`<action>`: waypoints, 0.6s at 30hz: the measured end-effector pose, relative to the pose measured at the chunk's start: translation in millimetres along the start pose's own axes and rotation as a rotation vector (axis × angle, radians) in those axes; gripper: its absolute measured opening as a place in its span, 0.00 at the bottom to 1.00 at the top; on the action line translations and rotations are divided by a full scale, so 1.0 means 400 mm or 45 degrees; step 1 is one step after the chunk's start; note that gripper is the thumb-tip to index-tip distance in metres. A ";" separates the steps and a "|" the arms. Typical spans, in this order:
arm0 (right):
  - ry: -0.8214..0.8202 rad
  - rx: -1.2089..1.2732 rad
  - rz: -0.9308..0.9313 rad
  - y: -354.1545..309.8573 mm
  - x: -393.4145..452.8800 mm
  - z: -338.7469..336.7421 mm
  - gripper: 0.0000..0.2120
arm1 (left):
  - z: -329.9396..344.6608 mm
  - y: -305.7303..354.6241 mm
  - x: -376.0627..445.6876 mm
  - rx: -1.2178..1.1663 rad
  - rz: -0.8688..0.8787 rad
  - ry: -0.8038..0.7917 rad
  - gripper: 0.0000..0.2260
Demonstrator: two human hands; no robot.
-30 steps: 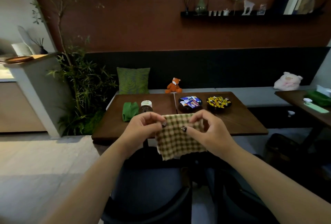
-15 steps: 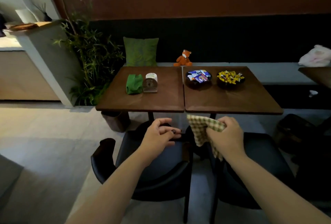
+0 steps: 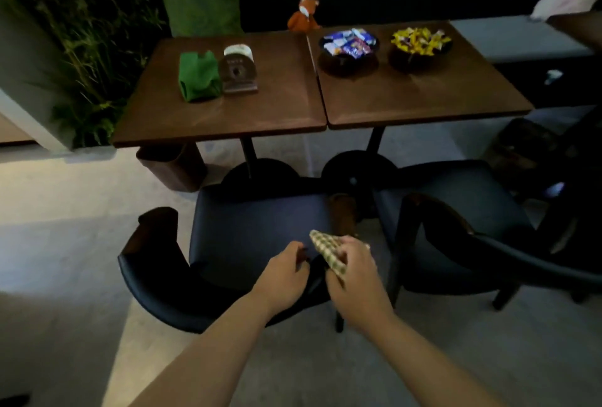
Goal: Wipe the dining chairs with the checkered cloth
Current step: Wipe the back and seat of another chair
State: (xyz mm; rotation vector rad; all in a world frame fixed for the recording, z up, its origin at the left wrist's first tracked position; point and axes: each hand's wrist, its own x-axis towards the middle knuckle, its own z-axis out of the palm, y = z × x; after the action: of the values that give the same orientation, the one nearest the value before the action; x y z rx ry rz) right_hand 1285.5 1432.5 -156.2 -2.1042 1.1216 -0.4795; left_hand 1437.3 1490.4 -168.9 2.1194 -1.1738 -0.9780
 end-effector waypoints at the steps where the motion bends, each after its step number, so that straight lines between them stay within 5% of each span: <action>1: -0.061 -0.046 -0.044 0.014 -0.009 0.028 0.13 | 0.009 -0.022 0.007 0.012 -0.019 -0.009 0.14; 4: 0.024 -0.009 -0.119 0.050 -0.020 0.072 0.22 | 0.031 -0.066 0.036 0.047 -0.102 -0.066 0.15; 7: 0.219 0.080 -0.188 0.072 0.007 0.080 0.20 | 0.042 -0.086 0.075 0.160 -0.056 -0.203 0.14; 13: 0.268 -0.025 -0.377 0.124 0.158 0.020 0.14 | 0.028 -0.083 0.106 0.566 0.169 -0.462 0.18; 16: 0.437 -0.172 -0.396 0.160 0.283 -0.046 0.17 | 0.027 -0.072 0.091 0.744 0.304 -0.388 0.16; 18: 0.358 -0.188 -0.360 0.181 0.352 -0.057 0.19 | 0.026 -0.067 0.082 0.782 0.363 -0.296 0.16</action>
State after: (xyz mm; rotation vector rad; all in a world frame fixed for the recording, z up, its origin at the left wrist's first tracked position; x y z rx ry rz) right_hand 1308.8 1278.7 -192.9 -2.3929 1.0406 -0.8726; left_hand 1454.2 1474.2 -205.7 2.2165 -2.0404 -0.8139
